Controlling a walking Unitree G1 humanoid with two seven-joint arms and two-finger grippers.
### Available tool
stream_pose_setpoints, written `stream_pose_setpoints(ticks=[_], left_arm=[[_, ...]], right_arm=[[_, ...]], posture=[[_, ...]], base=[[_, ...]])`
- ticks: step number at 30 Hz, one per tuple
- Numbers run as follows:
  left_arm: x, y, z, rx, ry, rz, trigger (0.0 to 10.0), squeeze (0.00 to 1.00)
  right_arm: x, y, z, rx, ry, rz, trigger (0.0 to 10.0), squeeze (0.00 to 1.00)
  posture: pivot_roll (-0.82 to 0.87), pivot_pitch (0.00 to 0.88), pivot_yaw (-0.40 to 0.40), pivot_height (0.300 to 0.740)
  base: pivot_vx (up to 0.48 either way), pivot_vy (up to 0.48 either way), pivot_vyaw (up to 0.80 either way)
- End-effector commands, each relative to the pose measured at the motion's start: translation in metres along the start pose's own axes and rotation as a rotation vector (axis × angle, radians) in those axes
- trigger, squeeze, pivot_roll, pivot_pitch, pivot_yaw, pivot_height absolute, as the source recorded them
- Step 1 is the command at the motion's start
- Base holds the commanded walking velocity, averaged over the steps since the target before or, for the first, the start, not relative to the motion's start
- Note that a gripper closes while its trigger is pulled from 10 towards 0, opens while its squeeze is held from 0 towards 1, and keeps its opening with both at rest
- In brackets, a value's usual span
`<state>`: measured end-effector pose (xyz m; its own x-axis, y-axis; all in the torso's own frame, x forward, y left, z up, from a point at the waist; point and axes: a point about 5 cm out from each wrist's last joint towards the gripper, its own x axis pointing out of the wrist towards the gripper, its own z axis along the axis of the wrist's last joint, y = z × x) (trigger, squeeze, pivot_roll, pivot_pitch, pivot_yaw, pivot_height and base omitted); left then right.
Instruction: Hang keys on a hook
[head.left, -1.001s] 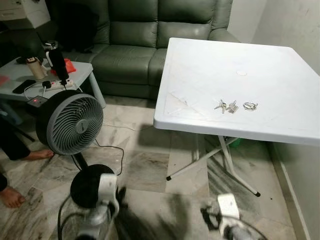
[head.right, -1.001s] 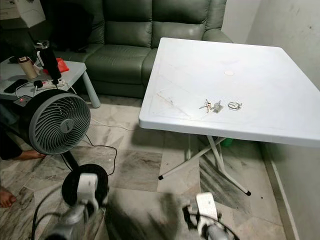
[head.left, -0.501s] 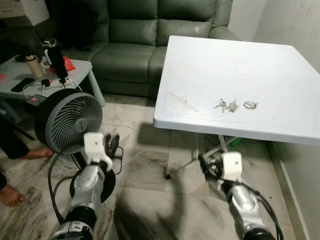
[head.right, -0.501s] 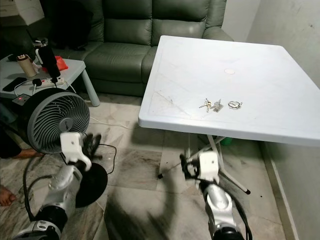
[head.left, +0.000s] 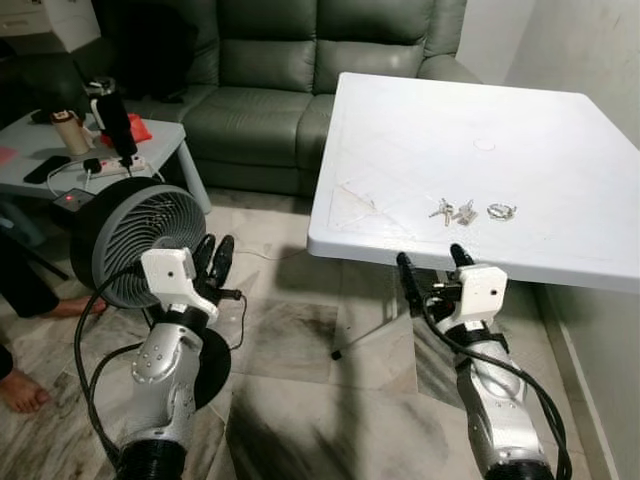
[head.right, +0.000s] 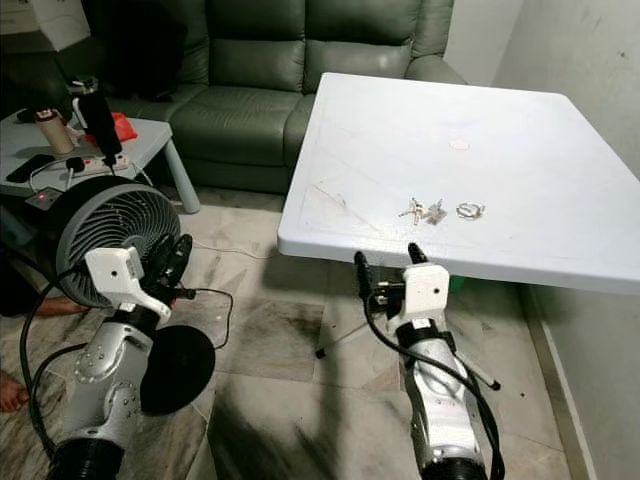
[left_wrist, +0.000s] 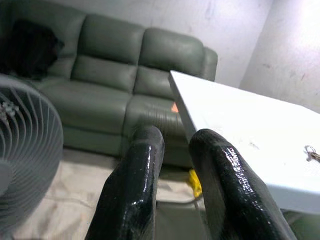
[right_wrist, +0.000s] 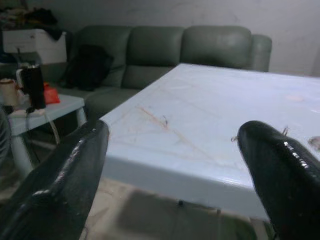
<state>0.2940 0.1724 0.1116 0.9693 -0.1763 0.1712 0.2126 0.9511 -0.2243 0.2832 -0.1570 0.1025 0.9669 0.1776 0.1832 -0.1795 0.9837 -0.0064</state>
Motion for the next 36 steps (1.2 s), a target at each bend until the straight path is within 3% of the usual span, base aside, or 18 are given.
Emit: stream_pose_setpoints(ticks=[1,24,36], left_arm=[[0.000,-0.002,0.005,-0.021,0.009,0.000,10.0,0.00],[0.008,-0.004,0.012,0.000,0.062,-0.041,10.0,0.00],[0.014,-0.009,0.013,0.007,0.055,-0.063,10.0,0.00]], right_arm=[[0.000,0.004,0.009,0.021,-0.009,0.001,10.0,0.00],[0.009,0.003,0.020,0.014,0.009,0.012,10.0,0.00],[0.014,0.003,0.023,0.009,0.001,0.026,10.0,0.00]], posture=[[-0.09,0.000,-0.006,0.740],[-0.09,0.000,-0.008,0.740],[-0.09,0.000,-0.011,0.740]], base=[[0.000,0.000,0.00],[0.000,0.000,0.00],[0.284,0.000,0.00]])
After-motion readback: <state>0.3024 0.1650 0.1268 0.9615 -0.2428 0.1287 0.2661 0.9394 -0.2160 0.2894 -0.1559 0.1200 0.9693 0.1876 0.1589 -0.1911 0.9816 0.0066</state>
